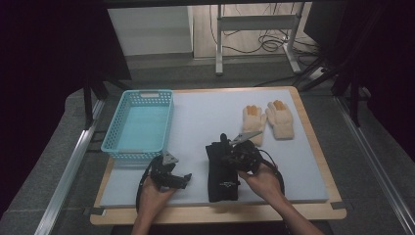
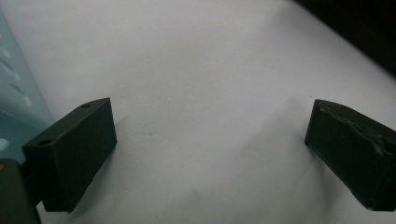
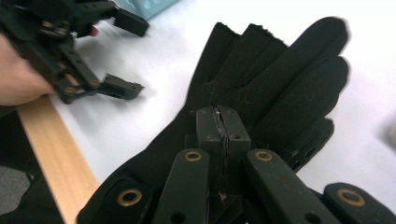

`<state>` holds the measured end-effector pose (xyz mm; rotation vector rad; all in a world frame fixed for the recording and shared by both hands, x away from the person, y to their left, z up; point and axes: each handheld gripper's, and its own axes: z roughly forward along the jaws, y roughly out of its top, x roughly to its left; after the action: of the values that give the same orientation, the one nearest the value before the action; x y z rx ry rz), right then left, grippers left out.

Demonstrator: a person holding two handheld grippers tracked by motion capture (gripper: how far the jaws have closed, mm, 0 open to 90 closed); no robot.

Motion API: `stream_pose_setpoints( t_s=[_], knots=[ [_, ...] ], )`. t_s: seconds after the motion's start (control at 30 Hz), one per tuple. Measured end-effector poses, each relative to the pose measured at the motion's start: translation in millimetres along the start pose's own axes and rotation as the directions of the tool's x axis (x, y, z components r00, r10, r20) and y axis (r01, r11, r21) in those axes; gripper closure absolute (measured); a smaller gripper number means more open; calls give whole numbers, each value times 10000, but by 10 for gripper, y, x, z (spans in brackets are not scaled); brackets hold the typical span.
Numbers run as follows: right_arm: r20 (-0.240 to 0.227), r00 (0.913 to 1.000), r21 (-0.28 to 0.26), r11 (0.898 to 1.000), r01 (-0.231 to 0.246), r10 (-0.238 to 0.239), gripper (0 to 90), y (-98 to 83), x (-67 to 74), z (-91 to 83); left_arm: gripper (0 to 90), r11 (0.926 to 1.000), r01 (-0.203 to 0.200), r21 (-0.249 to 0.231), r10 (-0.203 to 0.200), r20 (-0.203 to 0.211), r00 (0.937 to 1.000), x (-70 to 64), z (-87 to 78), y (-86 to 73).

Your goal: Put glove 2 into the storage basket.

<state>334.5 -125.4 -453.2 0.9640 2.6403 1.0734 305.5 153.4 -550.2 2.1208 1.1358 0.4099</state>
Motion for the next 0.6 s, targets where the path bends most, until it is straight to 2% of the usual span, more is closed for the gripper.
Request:
stream_pose_setpoints(
  t_s=[0.1,0.23,0.27,0.3,0.37,0.43,0.6],
  knots=[
    [-55,9992,34,9992,-391,391,880,-59,-66,101,26,10000,-1,0,1,0,10000,0,0,0],
    [208,9974,79,9976,-692,690,857,-142,-142,200,26,10000,6,-1,-6,-3,10000,0,0,0],
    [197,9972,44,9973,-728,727,834,-163,-156,219,26,10000,-6,21,6,2,10000,0,-1,0],
    [102,9967,40,9967,-811,810,771,-180,-166,240,26,10000,-29,26,29,2,10000,2,-1,0],
    [54,9974,134,9973,-715,714,690,-200,-171,284,26,10000,-33,29,33,4,10000,2,-1,0],
    [148,9981,56,9982,-599,599,666,-191,-170,280,26,10000,-14,28,14,1,10000,1,-2,0],
    [707,9965,-340,9986,-416,439,671,-89,-279,231,26,10000,1,4,-1,2,10000,0,0,0]
  ],
)
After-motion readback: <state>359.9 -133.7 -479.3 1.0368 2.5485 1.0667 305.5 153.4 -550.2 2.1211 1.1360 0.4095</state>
